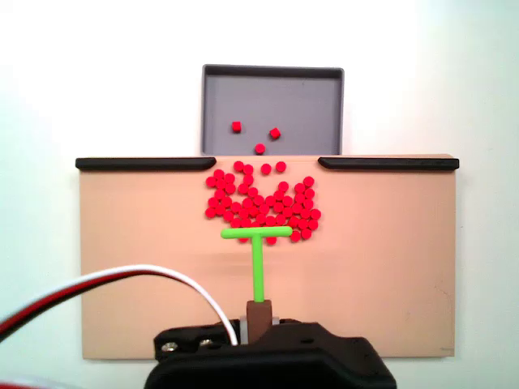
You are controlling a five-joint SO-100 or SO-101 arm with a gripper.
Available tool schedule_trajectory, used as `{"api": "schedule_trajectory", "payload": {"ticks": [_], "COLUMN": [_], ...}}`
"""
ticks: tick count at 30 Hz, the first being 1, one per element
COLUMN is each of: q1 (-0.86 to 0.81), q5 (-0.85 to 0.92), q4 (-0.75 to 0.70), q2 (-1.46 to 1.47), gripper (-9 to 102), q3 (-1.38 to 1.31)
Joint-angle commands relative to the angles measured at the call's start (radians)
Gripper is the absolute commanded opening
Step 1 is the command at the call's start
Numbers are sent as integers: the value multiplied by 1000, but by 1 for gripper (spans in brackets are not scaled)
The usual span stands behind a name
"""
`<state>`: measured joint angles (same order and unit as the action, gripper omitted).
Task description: Gather the right side granules
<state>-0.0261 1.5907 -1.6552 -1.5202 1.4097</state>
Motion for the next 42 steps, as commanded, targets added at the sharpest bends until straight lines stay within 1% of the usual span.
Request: {"api": "schedule_trajectory", "payload": {"ticks": [1, 42], "q1": [34, 20], "q5": [-87, -64], "q4": [11, 14], "q2": [-17, -21], "gripper": [0, 0], "q3": [-5, -14]}}
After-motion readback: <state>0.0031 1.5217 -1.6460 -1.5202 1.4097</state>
